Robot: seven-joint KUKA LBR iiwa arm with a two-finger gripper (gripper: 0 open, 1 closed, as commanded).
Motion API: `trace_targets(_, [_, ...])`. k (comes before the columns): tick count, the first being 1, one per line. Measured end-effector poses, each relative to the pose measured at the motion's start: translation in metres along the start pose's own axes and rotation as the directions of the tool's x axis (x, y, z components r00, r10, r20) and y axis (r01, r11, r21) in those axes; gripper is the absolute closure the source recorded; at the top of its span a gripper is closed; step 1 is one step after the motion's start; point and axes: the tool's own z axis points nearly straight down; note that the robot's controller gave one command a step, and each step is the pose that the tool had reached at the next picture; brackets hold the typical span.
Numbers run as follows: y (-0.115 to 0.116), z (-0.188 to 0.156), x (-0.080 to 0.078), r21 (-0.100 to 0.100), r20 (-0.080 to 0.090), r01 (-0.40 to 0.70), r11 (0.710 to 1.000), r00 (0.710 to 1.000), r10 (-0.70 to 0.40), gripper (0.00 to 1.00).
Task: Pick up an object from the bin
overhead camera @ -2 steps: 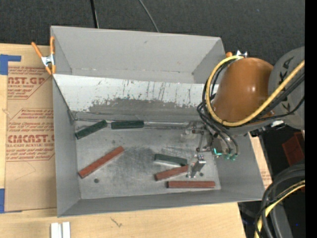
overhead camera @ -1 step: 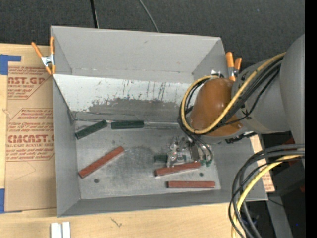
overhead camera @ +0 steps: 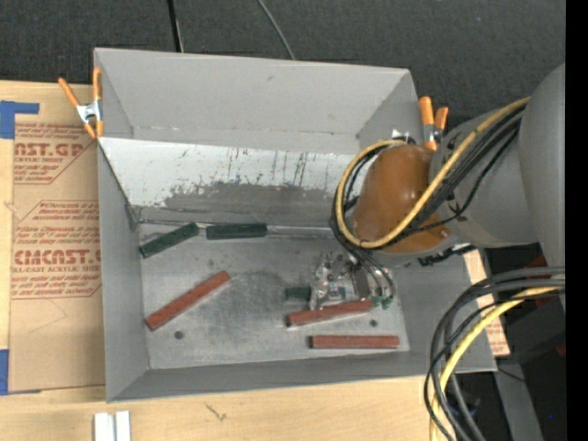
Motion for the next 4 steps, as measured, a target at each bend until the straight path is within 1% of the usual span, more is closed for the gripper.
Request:
trace_targets(1, [0.015,-0.142,-0.01,0.001,-0.015,-0.032,0.999,0.999,0.032,1.0])
trace_targets(2, [0.015,-0.137,-0.008,0.001,-0.023,-0.032,0.999,0.999,0.032,0.0])
trace_targets(3, [0.015,-0.137,-0.008,0.002,-0.023,-0.032,0.999,0.999,0.032,0.0])
trace_targets(4, [0.006,-0.026,0.009,-0.001,-0.026,0.07,0.998,0.997,-0.07,1.0])
